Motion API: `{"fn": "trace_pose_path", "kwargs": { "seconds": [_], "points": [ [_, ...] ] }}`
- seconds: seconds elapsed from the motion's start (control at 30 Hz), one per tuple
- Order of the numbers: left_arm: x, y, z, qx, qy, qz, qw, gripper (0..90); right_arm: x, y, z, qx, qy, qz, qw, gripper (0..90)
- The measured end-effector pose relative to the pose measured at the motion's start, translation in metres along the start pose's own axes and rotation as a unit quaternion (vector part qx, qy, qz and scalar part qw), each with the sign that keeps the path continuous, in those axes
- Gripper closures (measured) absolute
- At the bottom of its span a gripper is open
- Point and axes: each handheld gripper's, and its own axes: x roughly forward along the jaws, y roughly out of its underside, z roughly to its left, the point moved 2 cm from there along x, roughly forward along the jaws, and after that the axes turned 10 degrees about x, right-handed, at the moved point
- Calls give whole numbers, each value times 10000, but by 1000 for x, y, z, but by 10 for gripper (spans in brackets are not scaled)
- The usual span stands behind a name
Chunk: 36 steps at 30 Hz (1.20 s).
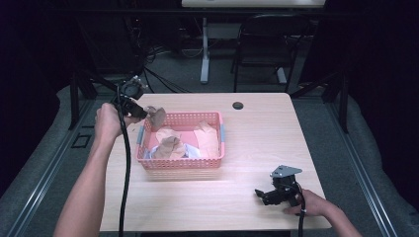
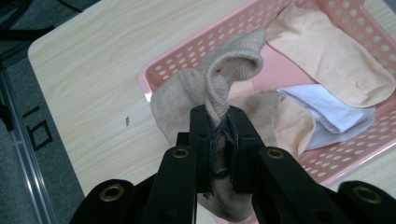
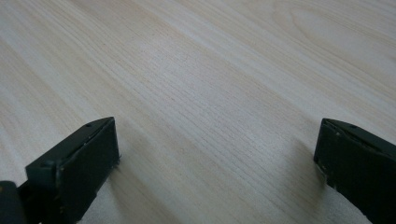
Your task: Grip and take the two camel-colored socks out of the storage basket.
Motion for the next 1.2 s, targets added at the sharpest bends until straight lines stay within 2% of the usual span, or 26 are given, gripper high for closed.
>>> {"fn": "trace_pose_path", "kwargs": {
  "seconds": [0.2,0.37,0.57,0.7,1.2],
  "points": [
    [-11,1,3,-18,-53,-68,10000,822,0,0,0,10,-19,-10,10000,0],
    [-23,6,9,-48,-86,-221,9997,819,0,0,0,21,-27,-9,10000,0],
    [-33,12,15,-93,-179,-232,9995,819,0,0,0,20,-19,-5,10000,0],
    [-44,21,22,-128,-311,-265,9991,819,0,0,0,17,-20,-12,10000,0],
    [-65,50,42,-432,-420,-272,9978,818,0,0,0,0,1,11,10000,0]
  ]
}}
